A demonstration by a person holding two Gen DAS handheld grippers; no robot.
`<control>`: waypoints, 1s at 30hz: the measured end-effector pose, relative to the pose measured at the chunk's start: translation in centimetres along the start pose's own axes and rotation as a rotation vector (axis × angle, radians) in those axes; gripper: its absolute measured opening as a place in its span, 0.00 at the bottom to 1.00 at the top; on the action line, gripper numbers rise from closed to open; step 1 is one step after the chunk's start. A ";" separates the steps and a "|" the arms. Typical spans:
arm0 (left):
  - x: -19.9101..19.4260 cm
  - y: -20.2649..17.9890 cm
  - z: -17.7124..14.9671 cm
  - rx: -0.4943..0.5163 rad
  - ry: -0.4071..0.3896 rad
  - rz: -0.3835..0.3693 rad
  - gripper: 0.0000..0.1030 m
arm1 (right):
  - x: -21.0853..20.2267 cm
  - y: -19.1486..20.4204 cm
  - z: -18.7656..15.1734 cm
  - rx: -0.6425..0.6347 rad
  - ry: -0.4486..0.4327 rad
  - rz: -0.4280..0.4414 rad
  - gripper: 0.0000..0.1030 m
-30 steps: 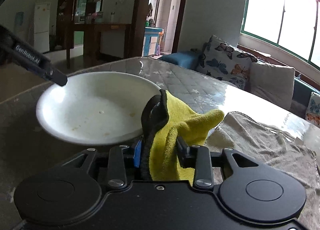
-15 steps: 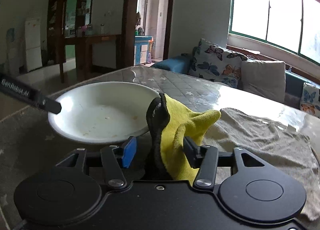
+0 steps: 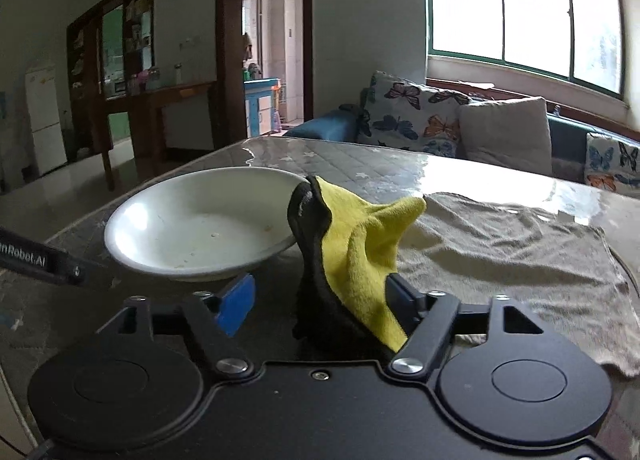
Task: Clean bowl
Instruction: 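Pull the right gripper with the cloth back from the basin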
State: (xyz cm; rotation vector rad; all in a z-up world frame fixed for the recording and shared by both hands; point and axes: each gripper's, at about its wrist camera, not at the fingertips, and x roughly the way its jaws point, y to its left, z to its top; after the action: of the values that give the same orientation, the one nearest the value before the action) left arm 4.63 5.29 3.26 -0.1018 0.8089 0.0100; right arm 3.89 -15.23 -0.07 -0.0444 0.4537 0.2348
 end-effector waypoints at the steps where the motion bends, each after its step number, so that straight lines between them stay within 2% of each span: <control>1: 0.0 0.0 -0.2 0.000 0.003 0.001 0.62 | -0.2 0.1 0.1 0.007 -0.001 -0.003 0.81; 11: -0.2 -0.8 -2.0 -0.010 0.034 0.009 0.66 | -1.8 0.5 -0.6 0.060 -0.005 -0.022 0.93; 21: -0.3 -1.4 -3.6 -0.019 0.064 0.010 0.69 | -3.1 1.2 -1.8 0.050 0.006 -0.040 0.98; 30: -0.8 -2.1 -4.5 -0.011 0.060 0.009 0.77 | -3.3 0.2 -3.1 0.075 0.053 -0.064 1.00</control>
State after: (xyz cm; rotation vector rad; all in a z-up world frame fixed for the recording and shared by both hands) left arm 0.94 2.79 0.92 -0.1095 0.8692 0.0201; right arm -0.39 -16.01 -1.39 0.0084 0.5130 0.1540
